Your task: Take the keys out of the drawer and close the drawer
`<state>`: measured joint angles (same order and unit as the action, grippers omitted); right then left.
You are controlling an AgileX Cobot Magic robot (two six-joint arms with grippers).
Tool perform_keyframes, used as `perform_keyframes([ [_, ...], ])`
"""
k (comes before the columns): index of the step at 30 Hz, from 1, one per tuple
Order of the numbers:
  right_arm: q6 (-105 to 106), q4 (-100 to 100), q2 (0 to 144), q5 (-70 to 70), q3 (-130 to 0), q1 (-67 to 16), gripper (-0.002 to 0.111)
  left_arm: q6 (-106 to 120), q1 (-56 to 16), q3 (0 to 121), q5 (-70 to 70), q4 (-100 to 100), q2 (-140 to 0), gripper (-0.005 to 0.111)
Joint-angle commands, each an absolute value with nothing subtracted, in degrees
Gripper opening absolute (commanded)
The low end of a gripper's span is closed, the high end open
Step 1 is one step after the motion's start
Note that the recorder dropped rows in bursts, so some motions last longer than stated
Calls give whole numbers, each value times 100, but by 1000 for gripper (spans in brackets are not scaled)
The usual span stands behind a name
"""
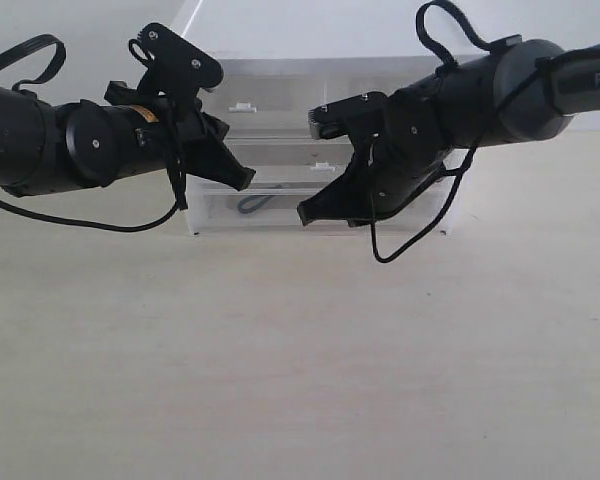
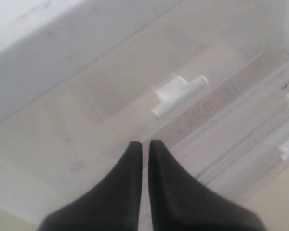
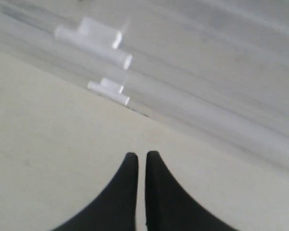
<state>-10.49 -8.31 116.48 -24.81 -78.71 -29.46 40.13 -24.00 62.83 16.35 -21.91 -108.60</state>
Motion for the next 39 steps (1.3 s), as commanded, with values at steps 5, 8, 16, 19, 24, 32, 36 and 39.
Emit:
perform_keyframes([
  [5,-1112,-779,11359,-2357,-7198,-2912,0,3971,-2124,6418,3729,-2595,-10972,4],
  [8,-1458,-779,11266,-1889,-6874,-2912,0,3971,-2124,6418,3729,-2595,-10972,4],
  [16,-2345,-333,10992,-1001,-5980,-2912,0,3971,-2124,6418,3729,-2595,-10972,4],
  [19,-2355,201,10822,-517,-5574,-2912,0,3971,-2124,6418,3729,-2595,-10972,4],
  [24,-2548,394,10449,478,-4973,-2912,0,3971,-2124,6418,3729,-2595,-10972,4],
  [32,-3184,288,9830,987,-4252,-2927,0,3971,-2124,6418,3729,-2595,-10972,4],
  [36,-3668,-247,9377,1596,-3741,-3166,0,3971,-2124,6418,3729,-2595,-10972,4],
  [39,-4234,-705,9064,2910,-3257,-3333,0,3971,-2124,6418,3729,-2595,-10972,4],
])
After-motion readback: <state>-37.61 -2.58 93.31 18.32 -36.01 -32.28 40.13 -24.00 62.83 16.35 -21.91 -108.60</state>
